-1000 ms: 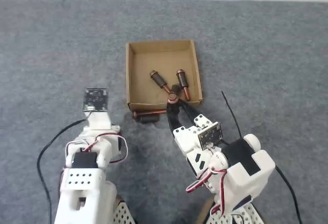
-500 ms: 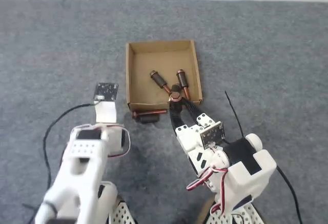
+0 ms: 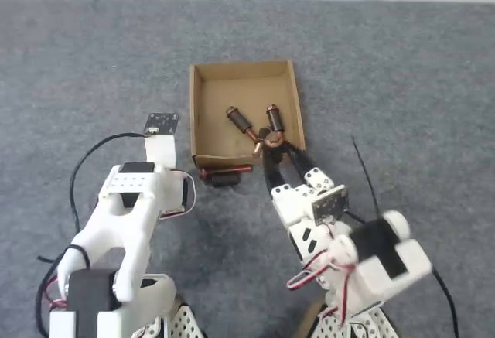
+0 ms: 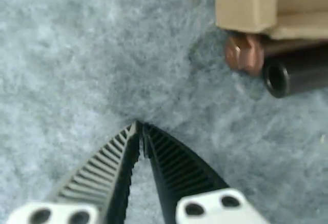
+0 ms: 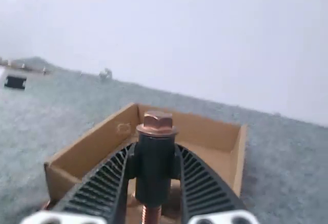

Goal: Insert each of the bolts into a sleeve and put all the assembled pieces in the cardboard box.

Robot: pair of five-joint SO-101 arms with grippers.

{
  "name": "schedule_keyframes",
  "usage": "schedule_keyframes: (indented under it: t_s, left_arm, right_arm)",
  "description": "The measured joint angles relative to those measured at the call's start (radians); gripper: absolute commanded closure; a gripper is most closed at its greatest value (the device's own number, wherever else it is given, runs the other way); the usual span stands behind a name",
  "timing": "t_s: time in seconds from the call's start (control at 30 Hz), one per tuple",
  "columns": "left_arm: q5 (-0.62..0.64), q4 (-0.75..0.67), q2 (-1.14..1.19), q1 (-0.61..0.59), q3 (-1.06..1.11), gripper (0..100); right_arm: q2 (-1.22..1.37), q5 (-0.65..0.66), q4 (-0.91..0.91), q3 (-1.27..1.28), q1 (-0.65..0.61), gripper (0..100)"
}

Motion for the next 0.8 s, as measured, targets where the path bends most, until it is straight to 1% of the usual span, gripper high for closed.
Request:
schedule_keyframes:
  t_s: [0.13,0.33,0.47,0.57,0.63,0.73,0.8]
  left_arm:
    - [0.0,0.029,0.006,-0.006,-0.021,98]
    - [0.0,0.061,0.015,-0.061,-0.057,98]
    - [0.0,0.084,0.025,-0.061,-0.078,98]
    - [0.0,0.117,0.089,-0.064,-0.124,98]
    - [-0.005,0.155,0.157,-0.069,-0.183,98]
    - [-0.061,0.222,0.253,-0.069,-0.285,98]
    - [-0.114,0.273,0.315,-0.069,-0.353,98]
  right_arm:
    - [-0.143,0.0,0.161,0.006,0.041,99.2]
    - [-0.405,0.0,0.514,0.003,0.055,99.2]
    - [-0.589,0.0,0.766,0.003,0.055,99.2]
    - [-0.73,0.017,1.01,-0.008,0.068,99.2]
    - [-0.818,0.051,1.22,-0.038,0.1,99.2]
    - [-0.934,0.066,1.556,-0.143,0.161,99.2]
    - [-0.984,0.069,1.746,-0.218,0.187,99.2]
